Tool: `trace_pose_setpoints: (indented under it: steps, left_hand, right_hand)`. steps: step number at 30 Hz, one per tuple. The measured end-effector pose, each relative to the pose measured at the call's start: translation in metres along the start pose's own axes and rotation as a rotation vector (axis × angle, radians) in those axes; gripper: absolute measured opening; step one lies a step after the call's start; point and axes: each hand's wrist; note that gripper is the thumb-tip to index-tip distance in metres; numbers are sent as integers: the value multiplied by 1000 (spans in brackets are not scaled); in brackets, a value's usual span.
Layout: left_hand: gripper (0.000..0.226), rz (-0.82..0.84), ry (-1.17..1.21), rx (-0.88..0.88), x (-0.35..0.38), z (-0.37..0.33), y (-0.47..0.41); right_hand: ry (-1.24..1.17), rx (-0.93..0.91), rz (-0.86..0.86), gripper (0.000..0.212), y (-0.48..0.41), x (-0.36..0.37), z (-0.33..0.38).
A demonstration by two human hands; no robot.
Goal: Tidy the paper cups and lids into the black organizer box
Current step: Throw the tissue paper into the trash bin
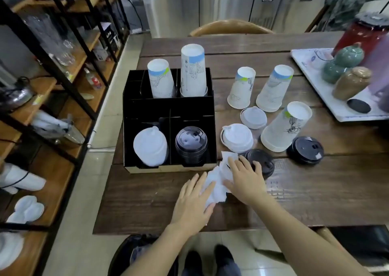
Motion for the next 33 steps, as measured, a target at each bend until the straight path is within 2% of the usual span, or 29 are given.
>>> trace_pose_setpoints:
  steps: [1, 5, 7, 9, 11, 14, 16, 19, 21, 24, 26, 30, 33]
  left_hand:
    - [47, 59, 2, -2, 5, 2, 0]
    - [19, 11, 24, -18, 11, 4, 0]
    - [14, 51, 63, -49, 17, 5, -3]
    - [22, 20, 81, -73, 24, 9, -3]
    - [21, -45, 232, -137, 26, 9, -3]
    - [14, -163, 597, -407, 11, -1, -1]
    - [17, -296, 840, -602, 2, -1, -3]
    - [35, -463, 995, -690, -7, 1, -8]
    - [39, -468, 1118, -726, -12, 2, -11]
    - [40, -454, 1129, -792, -17, 2, -10]
    - [31, -460, 1175, -882, -18, 3, -7]
    - [14, -494, 1391, -1042, -22, 2, 8]
    - [14, -462, 1337, -1096, -26, -3, 25]
  right_hand:
    - [11, 4, 30, 61, 1, 4, 1]
    - [32, 2, -131, 22, 2, -2, 3]
    - [58, -2, -153, 12, 3, -3, 4]
    - [67, -15, -214, 22, 3, -1, 2]
    - [41, -19, -296, 29, 5, -2, 2]
    - [-40, -21, -320, 29, 6, -5, 0]
    - [-67, -31, -350, 29, 4, -8, -2]
    - [-141, -65, -322, 29, 2, -11, -3]
    - [-217, -122, -270, 28, 0, -13, -2]
    - [-315, -217, -216, 42, 1, -15, 1]
    - [-390, -267, -227, 46, 2, -15, 5]
    - [-569, -279, -174, 36, 0, -15, 22]
    - [-787, -286, -14, 36, 6, -21, 41]
Point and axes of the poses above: each hand's wrist, its own y-axis away from the middle knuckle, its own x-axis out of the palm, z = x × y, and after that the axes turned 7 degrees about y, right-handed
